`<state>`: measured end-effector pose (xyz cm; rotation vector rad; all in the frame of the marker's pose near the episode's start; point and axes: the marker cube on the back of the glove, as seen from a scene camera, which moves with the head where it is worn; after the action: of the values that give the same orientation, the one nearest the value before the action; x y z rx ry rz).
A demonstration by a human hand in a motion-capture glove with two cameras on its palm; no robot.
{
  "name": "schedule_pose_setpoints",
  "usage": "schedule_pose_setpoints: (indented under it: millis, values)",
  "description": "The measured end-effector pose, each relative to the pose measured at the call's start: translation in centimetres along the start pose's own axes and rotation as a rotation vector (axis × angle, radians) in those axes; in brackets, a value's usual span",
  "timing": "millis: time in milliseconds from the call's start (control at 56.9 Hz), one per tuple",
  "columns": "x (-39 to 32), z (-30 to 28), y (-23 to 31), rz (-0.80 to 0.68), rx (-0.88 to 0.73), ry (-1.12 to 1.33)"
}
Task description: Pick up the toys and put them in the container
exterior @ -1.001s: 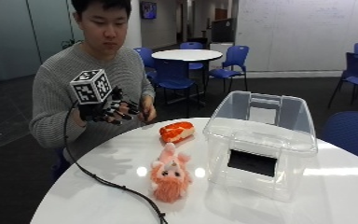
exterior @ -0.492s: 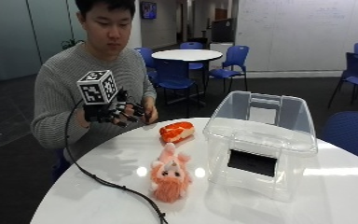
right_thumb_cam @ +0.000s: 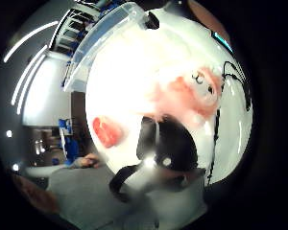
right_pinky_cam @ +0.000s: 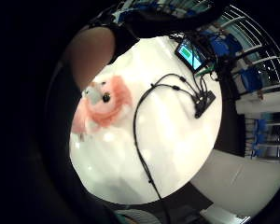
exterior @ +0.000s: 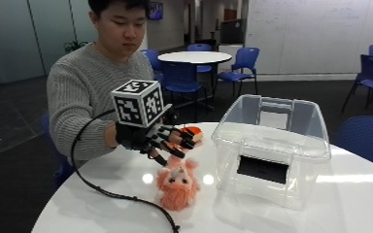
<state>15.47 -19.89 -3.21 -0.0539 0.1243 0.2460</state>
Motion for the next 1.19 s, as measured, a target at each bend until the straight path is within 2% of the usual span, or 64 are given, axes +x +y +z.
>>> schedule_pose_setpoints:
  millis: [158, 457, 632, 773, 1054, 1124, 1195]
  values:
    - [-0.3, 1.5, -1.3, -0.007, -0.041, 0.000]
    - [-0.7, 10.4, -1.8, 0.029, -0.228, -0.092]
    - [-1.1, 11.3, -2.3, 0.042, -0.297, 0.029]
    - [-0.6, 12.3, -3.0, 0.083, -0.259, -0.006]
    - [-1.4, 12.8, -2.6, 0.054, -0.210, 0.057]
    - [-1.4, 13.0, -2.6, 0.041, -0.127, 0.061]
    - [-1.2, 13.1, -2.8, 0.023, 0.031, 0.048]
